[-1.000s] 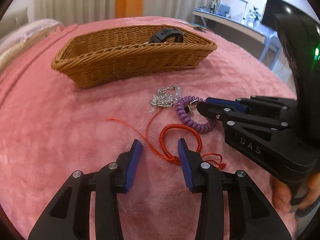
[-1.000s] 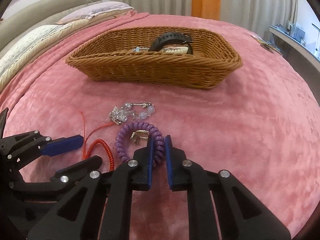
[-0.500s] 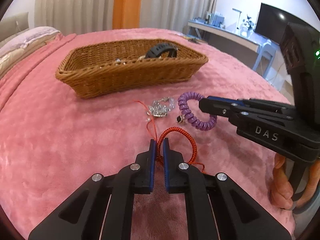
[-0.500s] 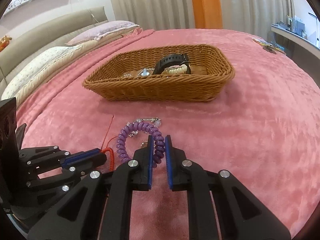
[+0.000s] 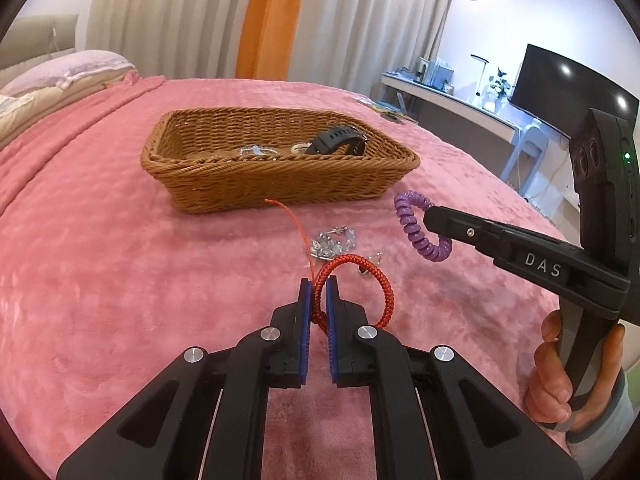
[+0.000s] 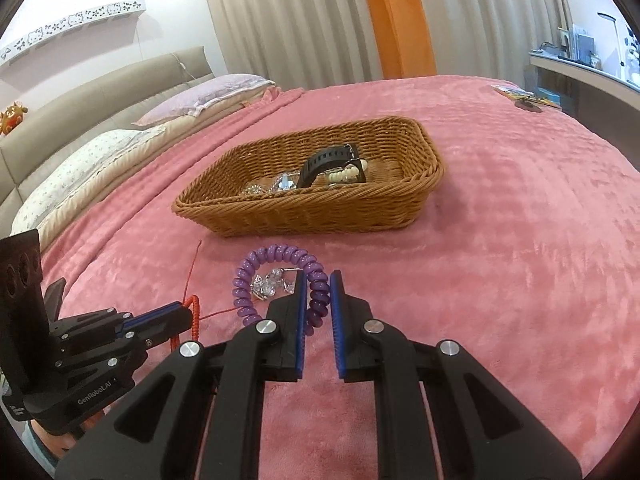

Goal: Organize jewelry
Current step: 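Carry the purple coil and red cord into the basket and open both tools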

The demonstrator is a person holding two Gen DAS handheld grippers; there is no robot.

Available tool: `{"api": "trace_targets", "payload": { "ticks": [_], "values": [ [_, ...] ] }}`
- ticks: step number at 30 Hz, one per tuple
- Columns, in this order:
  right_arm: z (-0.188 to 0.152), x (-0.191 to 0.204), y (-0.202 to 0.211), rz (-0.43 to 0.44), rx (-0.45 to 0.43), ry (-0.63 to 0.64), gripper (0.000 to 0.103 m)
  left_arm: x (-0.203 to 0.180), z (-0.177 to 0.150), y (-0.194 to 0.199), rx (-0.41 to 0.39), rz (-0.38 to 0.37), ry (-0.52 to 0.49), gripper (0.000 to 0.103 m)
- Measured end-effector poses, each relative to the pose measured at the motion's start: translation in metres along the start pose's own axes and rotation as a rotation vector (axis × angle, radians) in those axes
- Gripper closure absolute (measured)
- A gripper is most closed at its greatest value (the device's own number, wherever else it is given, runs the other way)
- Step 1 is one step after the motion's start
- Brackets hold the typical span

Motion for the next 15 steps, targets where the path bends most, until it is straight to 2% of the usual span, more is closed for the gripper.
{"api": "trace_targets", "payload": {
  "ticks": [4, 8, 12, 15],
  "values": [
    [0.005, -0.001, 0.005, -0.011, -0.013, -0.009, 0.093, 0.003, 0.005, 0.006, -0.019, -0.003, 0.013, 0.098],
    [0.026, -0.001, 0.019, -0.01, -0.019, -0.021, 0.093, -0.004, 0.034, 0.026, -0.075, -0.016, -0.007, 0.098],
    [0.069, 0.006, 0.033, -0.036, -0.057, 0.011, 0.093, -0.017, 0.094, 0.051, -0.166, -0.007, -0.083, 0.098],
    [0.104, 0.011, 0.031, -0.059, -0.083, 0.026, 0.093, -0.019, 0.135, 0.058, -0.223, -0.004, -0.105, 0.098]
  ]
}}
Point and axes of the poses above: each gripper's, at about its wrist camera, not at the fingertips, and y roughly against the way its jaws point, x to its left, z to its top, the point moved 9 cm from there along -y, roughly the way its jaws point, and after that the axes turned 11 degrees about -z, right-handed, at the moved point
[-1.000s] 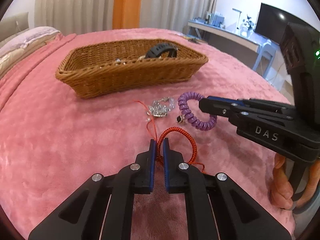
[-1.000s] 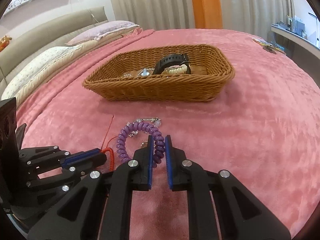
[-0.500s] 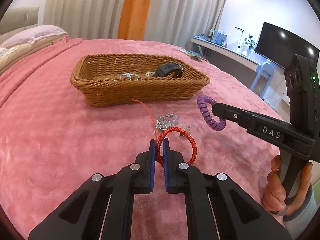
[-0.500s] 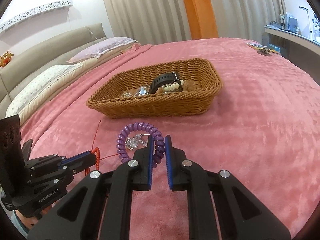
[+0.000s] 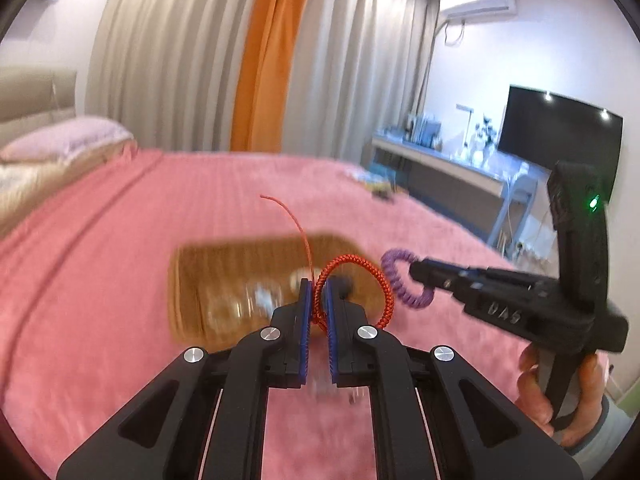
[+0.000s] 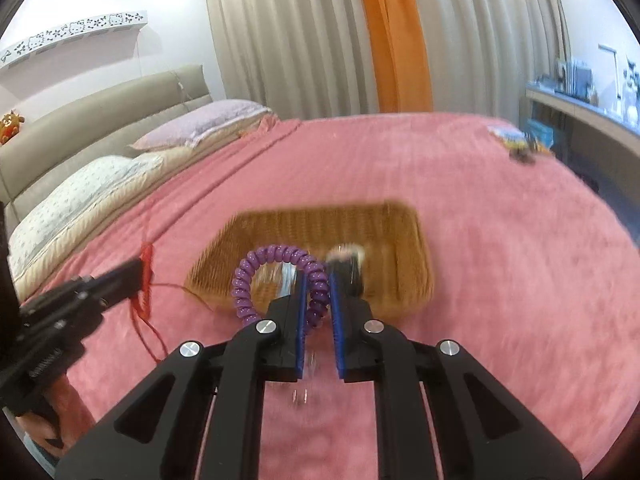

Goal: Organize jewelry
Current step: 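Carry the purple coil and red cord into the basket and open both tools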

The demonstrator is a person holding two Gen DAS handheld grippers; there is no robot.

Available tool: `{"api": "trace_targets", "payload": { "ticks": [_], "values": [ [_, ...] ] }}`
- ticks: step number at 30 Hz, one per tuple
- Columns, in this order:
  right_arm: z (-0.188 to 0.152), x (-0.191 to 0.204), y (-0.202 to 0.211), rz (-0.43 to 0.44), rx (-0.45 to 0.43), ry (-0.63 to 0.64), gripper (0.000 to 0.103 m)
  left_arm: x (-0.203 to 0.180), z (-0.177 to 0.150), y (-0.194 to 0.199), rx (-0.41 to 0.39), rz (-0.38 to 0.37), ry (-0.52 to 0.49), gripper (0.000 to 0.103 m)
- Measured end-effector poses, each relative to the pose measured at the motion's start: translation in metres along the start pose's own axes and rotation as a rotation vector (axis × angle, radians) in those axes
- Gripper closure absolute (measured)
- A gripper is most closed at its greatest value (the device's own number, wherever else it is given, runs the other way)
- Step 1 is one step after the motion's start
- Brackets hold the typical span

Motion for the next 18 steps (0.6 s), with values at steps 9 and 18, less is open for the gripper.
{"api": "trace_targets", "payload": {
  "ticks": [9, 18],
  "values": [
    [0.057, 0.004, -0.079, -0.043, 0.053, -0.012, 0.093, 0.054, 0.029, -0.07, 0.019, 0.044, 0.069, 0.098],
    [0.023, 0.017, -0.17, -0.058, 0.298, 0.072, 0.093, 0.099, -0.027, -0.123, 0.149, 0.067, 0.133, 0.098]
  ]
}}
Point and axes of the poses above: each gripper's, at about its wrist camera, not at the fingertips, and y roughly against the way its jaws point, x to its left, z to its top, the point moved 9 cm from there along -y, roughly the way its jaws point, and after that the axes turned 11 degrees about -z, right-handed, at the moved point
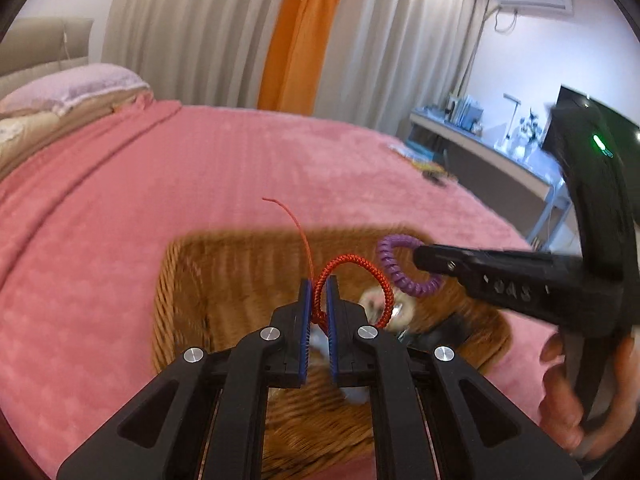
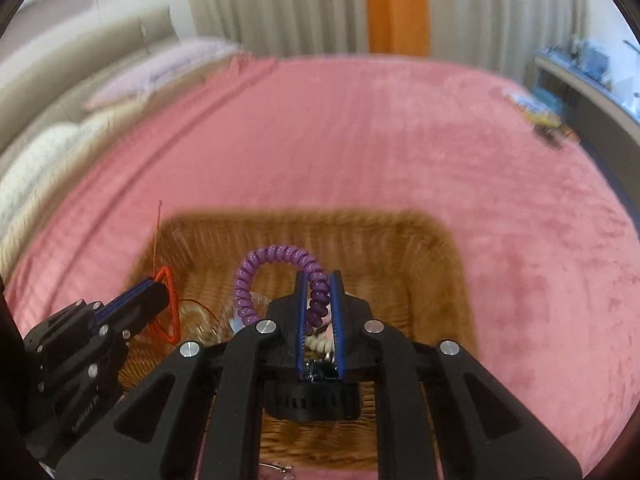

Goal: Organize jewelry
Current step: 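Carry the purple coil and red cord into the basket and open both tools, then grasp the silver keyring with the right tool while the left tool grasps the clear beaded bracelet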

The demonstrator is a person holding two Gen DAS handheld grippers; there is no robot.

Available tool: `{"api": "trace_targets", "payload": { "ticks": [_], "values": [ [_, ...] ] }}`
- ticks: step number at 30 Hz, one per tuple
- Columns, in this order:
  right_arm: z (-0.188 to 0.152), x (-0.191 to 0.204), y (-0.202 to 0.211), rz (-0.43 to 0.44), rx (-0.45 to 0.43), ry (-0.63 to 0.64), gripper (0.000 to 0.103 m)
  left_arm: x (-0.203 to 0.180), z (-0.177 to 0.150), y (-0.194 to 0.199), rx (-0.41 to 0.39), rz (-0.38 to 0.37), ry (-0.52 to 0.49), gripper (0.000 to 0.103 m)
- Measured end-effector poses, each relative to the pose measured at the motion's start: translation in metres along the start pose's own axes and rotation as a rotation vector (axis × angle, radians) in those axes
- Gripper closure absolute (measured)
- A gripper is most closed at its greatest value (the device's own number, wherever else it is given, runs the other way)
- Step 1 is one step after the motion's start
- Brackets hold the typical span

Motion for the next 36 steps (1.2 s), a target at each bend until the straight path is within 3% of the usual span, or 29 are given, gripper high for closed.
{"api": "trace_targets", "payload": {
  "ticks": [5, 9, 10, 13, 14, 16, 21, 24, 28, 36],
  "values": [
    [-0.015, 0.002, -0.032, -0.033, 0.08, 0.043, 0.093, 0.008, -0.015, -0.009, 0.047, 0.033, -0.021, 0.098],
    [-0.015, 0.003, -0.031, -0.038, 0.078, 0.039, 0.093, 0.011, -0.019, -0.01, 0.058, 0.046, -0.029, 0.096],
    [-0.014, 0.003, -0.029, -0.031, 0.073, 0.036, 0.093, 0.013, -0.018, -0.01, 0.057, 0.045, -0.027, 0.094],
    [-0.012, 0.001, -0.021, -0.012, 0.065, 0.025, 0.09, 0.016, -0.013, 0.0, 0.023, 0.042, -0.016, 0.065],
    [-0.012, -0.001, -0.017, -0.02, 0.056, 0.023, 0.084, 0.016, -0.009, 0.006, 0.0, 0.038, -0.012, 0.061],
    [-0.011, -0.002, -0.011, -0.024, 0.039, 0.023, 0.078, 0.015, -0.002, 0.016, -0.033, 0.021, -0.003, 0.06],
    [-0.018, -0.006, 0.019, -0.016, -0.025, 0.013, 0.078, 0.005, 0.011, 0.047, -0.11, -0.004, -0.002, 0.058],
    [-0.038, -0.008, 0.044, 0.006, -0.052, 0.006, 0.078, -0.008, 0.014, 0.07, -0.146, -0.04, -0.001, 0.056],
    [-0.077, -0.01, 0.067, 0.045, -0.058, -0.019, 0.078, -0.029, -0.011, 0.091, -0.14, -0.081, 0.008, 0.056],
    [-0.153, -0.001, 0.065, 0.069, -0.002, 0.015, 0.078, -0.041, -0.078, 0.088, -0.024, -0.118, 0.062, 0.058]
  ]
}}
Point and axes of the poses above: each gripper's, at about its wrist camera, not at the fingertips, and y roughly against the way its jaws point, x to its left, z to its top, the point moved 9 cm from there along -y, roughly the way its jaws point, and after that the axes turned 11 degrees about -z, right-handed, at the moved point
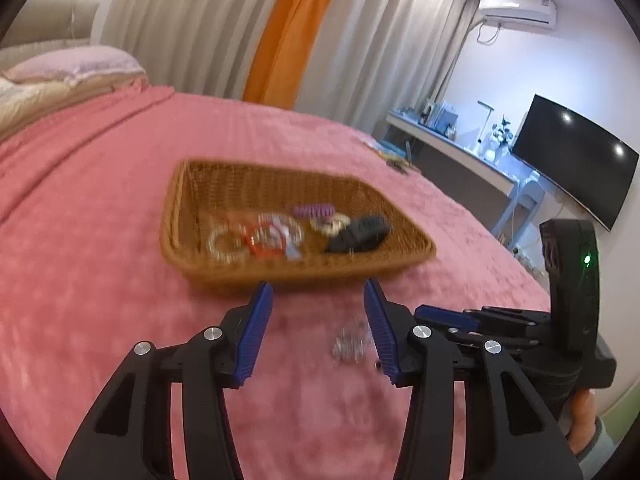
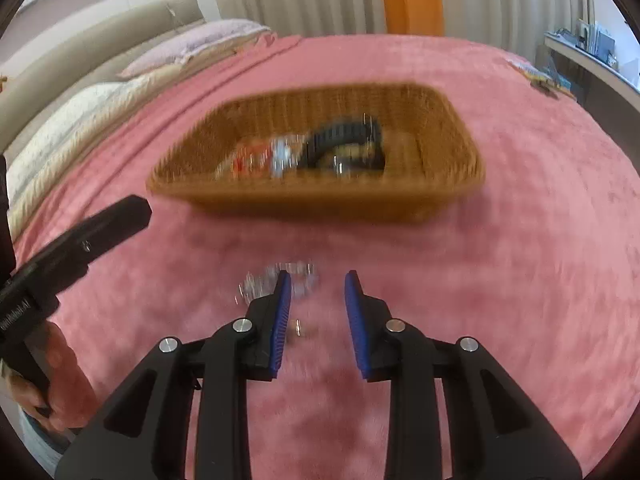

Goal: Organize jewelry
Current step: 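Grasp the silver keyring with the right tool while the left tool grasps the clear beaded bracelet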

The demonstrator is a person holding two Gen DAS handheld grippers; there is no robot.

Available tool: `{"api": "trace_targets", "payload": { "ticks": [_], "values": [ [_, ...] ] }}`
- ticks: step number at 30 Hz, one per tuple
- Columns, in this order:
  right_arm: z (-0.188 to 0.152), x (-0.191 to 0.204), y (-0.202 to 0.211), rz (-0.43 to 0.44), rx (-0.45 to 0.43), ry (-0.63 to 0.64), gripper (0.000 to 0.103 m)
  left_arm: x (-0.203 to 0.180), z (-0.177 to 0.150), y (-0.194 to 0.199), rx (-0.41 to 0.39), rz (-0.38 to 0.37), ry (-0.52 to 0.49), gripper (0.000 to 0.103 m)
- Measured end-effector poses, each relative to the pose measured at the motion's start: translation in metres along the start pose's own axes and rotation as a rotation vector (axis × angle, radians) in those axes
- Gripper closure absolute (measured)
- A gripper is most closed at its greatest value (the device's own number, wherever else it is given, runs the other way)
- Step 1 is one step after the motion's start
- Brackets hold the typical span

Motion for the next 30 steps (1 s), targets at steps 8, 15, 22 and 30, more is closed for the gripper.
{"api": "trace_targets", "payload": {
  "ticks": [8, 15, 22, 30],
  "values": [
    [-0.024, 0.004, -0.01, 0.052, 0.017, -0.012, 0.078, 0.005, -0.034, -0.025, 0.091, -0.047, 0.022, 0.068],
    [-0.027, 0.015, -0.017, 0.055, 0.033, 0.032, 0.078, 0.006, -0.035, -0.039, 0.145, -0.083, 0.061, 0.068],
    [-0.025, 0.019, -0.016, 0.053, 0.022, 0.05, 0.086, -0.003, -0.04, -0.049, 0.18, -0.074, 0.03, 0.068],
    [-0.024, -0.001, -0.017, 0.007, 0.02, -0.018, 0.086, -0.007, -0.042, -0.066, 0.249, -0.068, 0.037, 0.068]
  ]
}}
Point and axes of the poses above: each gripper's, at about its wrist camera, not at the fingertips, and y roughly against the way its jaws point, x to its left, z to its top, the point moved 9 cm from there along -y, roughly the way its jaws point, and after that the axes turned 11 degrees about -z, right-handed, at the moved point
